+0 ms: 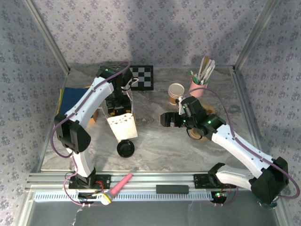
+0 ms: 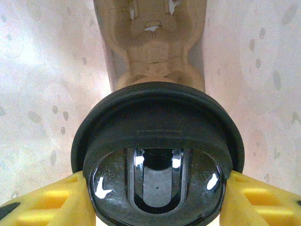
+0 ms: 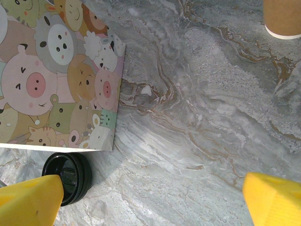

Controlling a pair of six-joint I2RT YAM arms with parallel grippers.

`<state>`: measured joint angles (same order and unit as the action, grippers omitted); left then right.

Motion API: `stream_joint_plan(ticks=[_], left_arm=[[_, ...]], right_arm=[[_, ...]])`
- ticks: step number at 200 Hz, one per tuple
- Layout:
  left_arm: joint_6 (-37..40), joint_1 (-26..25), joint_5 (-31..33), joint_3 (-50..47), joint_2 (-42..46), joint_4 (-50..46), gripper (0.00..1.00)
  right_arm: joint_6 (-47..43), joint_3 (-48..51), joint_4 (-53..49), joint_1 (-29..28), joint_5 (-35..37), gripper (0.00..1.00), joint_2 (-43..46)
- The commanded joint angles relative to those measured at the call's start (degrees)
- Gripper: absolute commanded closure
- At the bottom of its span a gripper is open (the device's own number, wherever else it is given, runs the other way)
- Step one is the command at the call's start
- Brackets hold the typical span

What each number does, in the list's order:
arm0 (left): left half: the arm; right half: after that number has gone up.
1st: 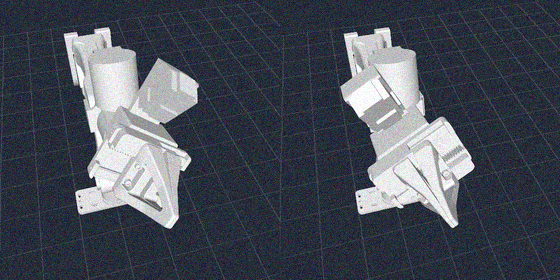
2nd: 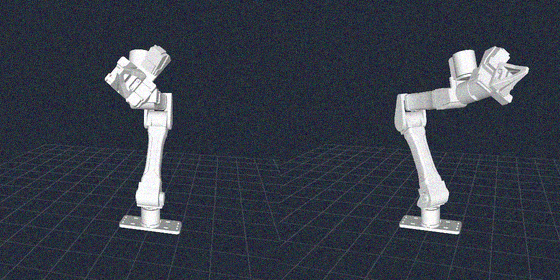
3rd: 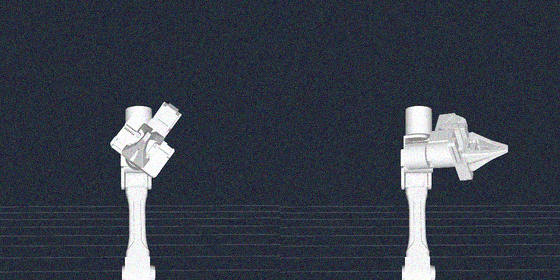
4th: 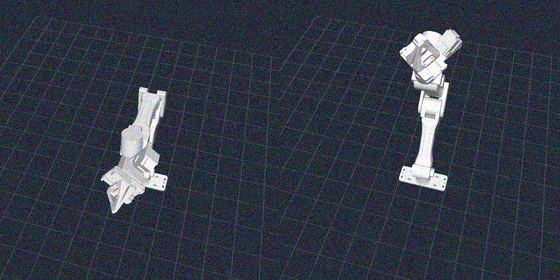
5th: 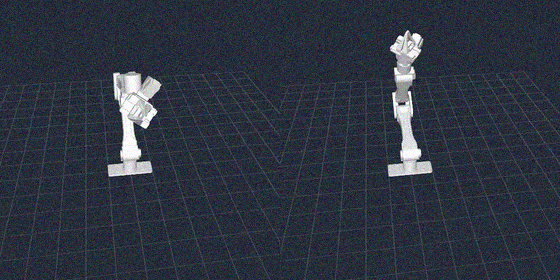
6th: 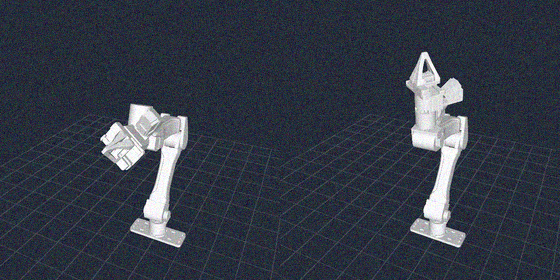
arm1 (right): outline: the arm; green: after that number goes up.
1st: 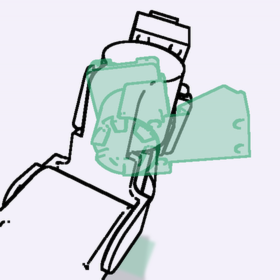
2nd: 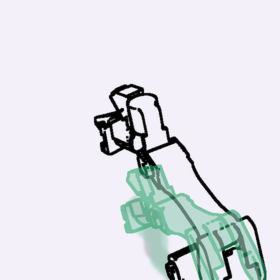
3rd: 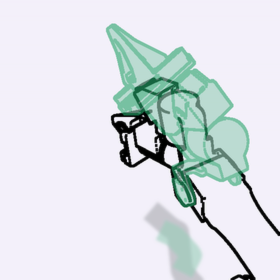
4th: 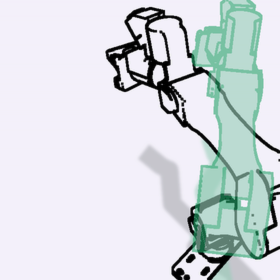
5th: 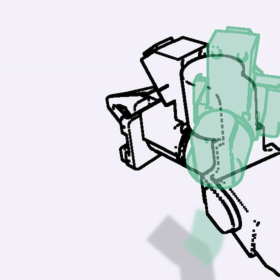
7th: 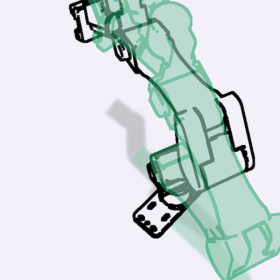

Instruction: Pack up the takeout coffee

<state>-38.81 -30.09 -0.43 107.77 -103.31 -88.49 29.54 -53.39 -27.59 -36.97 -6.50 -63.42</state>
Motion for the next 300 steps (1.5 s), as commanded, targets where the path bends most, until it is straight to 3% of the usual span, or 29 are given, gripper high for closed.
stream_joint_plan(ticks=[1,300], left_arm=[[0.92,0.28,-0.04,-0.28,0.03,-0.85,0.50],[0.05,0.03,-1.42,-2.46,1.18,0.06,0.51]], right_arm=[[0.65,0.20,-0.18,0.38,-0.35,0.00,0.40],[0.87,0.30,0.20,0.35,-0.70,0.00,-0.04]])
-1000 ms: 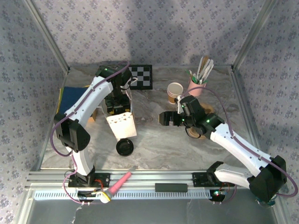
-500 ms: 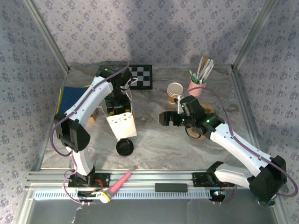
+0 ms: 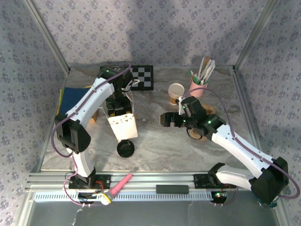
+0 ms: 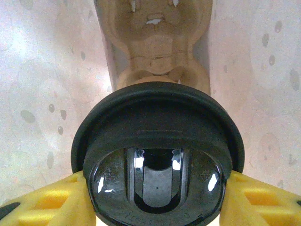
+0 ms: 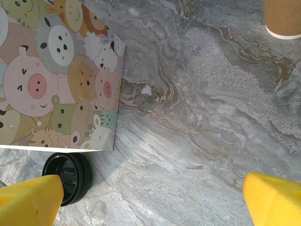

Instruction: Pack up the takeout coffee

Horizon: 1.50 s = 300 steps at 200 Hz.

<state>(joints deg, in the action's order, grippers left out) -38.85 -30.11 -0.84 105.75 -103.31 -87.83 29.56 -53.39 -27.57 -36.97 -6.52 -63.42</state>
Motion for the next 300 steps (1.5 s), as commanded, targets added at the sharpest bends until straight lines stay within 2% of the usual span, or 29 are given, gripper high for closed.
stream_joint_plan(ticks=[1,300], left_arm=[[0.09,0.09,-0.96,-0.45,1.18,-0.59,0.51],[0.53,0.13,-1.78,-0.90,0.74,-0.67,0.51]], right_arm=[[0.85,0.30,0.21,0.34,-0.68,0.00,0.01],[0.76,-0.04,0.29,0.36,-0.68,0.00,-0.65]])
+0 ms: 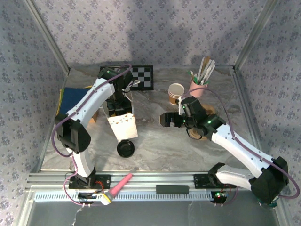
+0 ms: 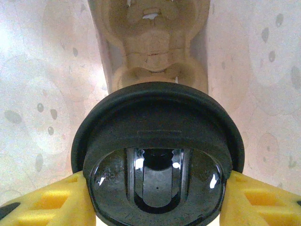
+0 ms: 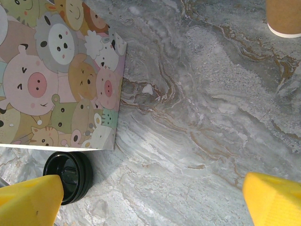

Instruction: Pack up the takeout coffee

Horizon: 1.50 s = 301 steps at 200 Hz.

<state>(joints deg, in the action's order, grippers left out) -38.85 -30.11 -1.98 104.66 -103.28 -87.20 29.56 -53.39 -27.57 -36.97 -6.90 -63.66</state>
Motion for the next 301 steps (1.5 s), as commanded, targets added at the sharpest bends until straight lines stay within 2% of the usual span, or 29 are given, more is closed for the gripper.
stream_joint_plan(ticks=[1,301], left_arm=[[0.53,0.09,-0.65,0.19,0.72,-1.26,0.51],[1.03,0.13,-0.14,-1.34,0.30,0.82,0.51]], right_arm=[[0.76,-0.05,0.35,0.34,-0.31,0.00,-0.41],[0.58,-0.07,0.29,0.52,-0.31,0.00,-0.72]])
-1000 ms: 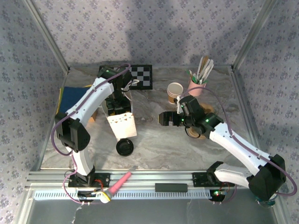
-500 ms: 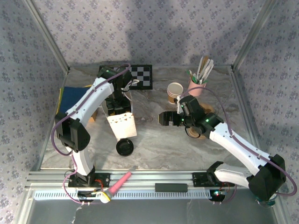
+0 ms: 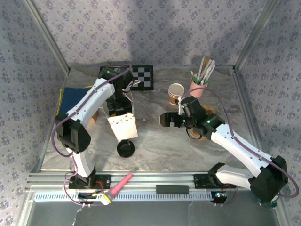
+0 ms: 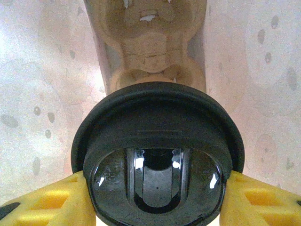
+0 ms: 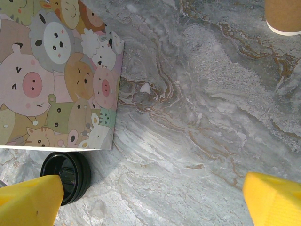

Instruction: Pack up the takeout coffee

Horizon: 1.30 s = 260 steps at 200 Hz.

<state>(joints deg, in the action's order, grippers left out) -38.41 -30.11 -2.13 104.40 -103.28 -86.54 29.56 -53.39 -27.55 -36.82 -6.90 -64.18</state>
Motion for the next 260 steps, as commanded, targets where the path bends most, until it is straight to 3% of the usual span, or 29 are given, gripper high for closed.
stream_joint_plan(ticks=[1,260], left_arm=[[0.61,0.13,0.02,-1.10,0.29,0.15,0.51],[1.09,0.62,1.69,-5.44,1.60,2.06,0.51]], right_arm=[[0.58,-0.06,0.24,0.35,-0.31,0.00,-0.18],[0.77,-0.04,-0.93,0.29,0.04,0.00,1.60]])
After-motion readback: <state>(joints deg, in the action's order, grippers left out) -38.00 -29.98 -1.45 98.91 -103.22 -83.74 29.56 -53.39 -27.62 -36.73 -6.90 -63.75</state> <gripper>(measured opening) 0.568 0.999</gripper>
